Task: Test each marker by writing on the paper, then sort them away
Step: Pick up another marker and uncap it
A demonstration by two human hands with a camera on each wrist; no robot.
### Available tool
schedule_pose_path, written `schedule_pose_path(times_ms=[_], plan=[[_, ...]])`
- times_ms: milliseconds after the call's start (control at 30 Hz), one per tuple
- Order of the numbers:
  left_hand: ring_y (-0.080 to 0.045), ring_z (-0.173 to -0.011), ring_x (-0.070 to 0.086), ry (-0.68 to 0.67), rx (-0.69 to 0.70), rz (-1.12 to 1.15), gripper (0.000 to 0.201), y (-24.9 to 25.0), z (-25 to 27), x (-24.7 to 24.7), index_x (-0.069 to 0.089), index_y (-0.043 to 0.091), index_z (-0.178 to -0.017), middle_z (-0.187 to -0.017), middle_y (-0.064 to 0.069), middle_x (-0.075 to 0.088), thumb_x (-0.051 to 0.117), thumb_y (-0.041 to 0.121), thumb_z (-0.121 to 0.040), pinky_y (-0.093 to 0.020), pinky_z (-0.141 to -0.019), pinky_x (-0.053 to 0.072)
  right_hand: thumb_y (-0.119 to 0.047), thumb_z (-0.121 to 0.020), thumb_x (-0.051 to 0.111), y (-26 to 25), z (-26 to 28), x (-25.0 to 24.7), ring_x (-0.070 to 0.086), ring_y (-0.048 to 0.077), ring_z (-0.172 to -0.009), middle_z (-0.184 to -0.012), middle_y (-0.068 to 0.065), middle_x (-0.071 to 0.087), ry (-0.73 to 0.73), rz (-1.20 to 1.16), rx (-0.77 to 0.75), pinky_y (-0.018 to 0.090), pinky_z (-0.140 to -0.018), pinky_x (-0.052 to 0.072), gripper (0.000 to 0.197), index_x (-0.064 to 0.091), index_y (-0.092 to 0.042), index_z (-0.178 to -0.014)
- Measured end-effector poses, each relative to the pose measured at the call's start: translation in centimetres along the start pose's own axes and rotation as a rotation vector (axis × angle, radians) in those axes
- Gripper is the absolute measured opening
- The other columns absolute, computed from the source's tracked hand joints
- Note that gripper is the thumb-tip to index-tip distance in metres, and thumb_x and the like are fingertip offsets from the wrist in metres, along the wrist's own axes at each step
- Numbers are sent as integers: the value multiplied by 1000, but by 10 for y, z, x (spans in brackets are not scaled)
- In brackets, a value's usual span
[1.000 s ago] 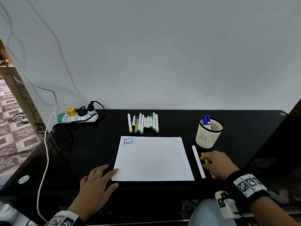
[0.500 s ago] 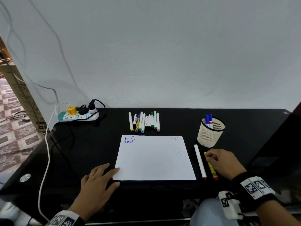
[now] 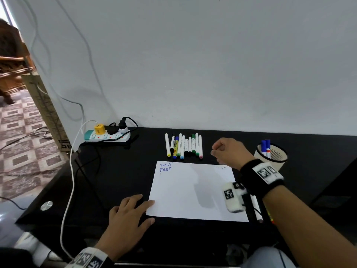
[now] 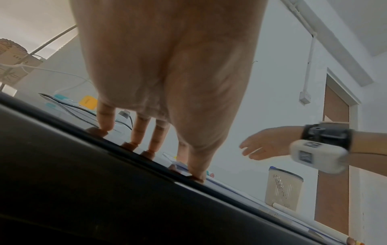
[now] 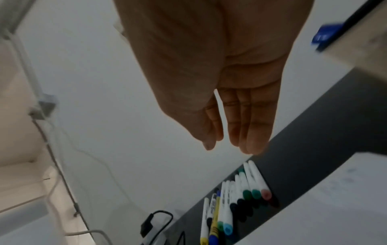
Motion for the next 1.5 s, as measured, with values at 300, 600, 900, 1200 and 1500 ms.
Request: schedule_pose_path(times_ms=[300, 600, 900, 1200, 1500], plan=[[-9, -114, 47, 0, -5, -59, 50, -7, -2, 11, 59, 54, -116, -120, 12, 65, 44, 70, -71, -41, -73, 54, -29, -87, 77, 2, -83, 83, 61, 24, -81, -98, 8, 62, -134, 335, 231, 29, -66, 48, 31, 62, -7, -103], [-10, -112, 44, 60, 37, -48, 49, -7, -8, 11, 61, 54, -112, -116, 12, 66, 47, 70, -68, -40, -70, 54, -18, -92, 64, 20, -99, 83, 68, 30, -81, -93, 12, 69, -45, 247, 356, 33, -71, 57, 15, 59, -4, -92], [-9, -138, 23, 60, 68, 65, 51, 0, -6, -14, 39, 49, -139, -141, 19, 29, 44, 61, -90, -43, -112, 23, -27, -92, 56, 22, -38, 17, 75, 16, -58, -73, 8, 77, 283, -113, 261, 28, -70, 60, 26, 67, -4, -85], [3, -111, 51, 149, 179, 557, 51, 77, 5, -81, 35, 53, -130, -116, 28, 51, 54, 68, -85, -23, -93, 43, -15, -96, 67, -51, 97, -36, 69, 18, -58, -71, 13, 72, 226, -610, -117, 31, -60, 61, 12, 71, -5, -92], [-8, -54, 40, 173, 293, 643, 31, 126, 49, -116, 49, 23, -82, -63, 6, 48, 47, 49, -97, -23, -52, 34, -18, -101, 60, -81, 156, -20, 53, 23, -55, -62, 13, 58, 36, -784, -232, 28, -50, 44, 22, 69, 1, -93]])
Point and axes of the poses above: each hand's wrist, its own z-axis away from the middle knuckle, its own x-axis out of the palm, y = z × x, the point moved 4 cm from there along -z, towards the middle knuckle
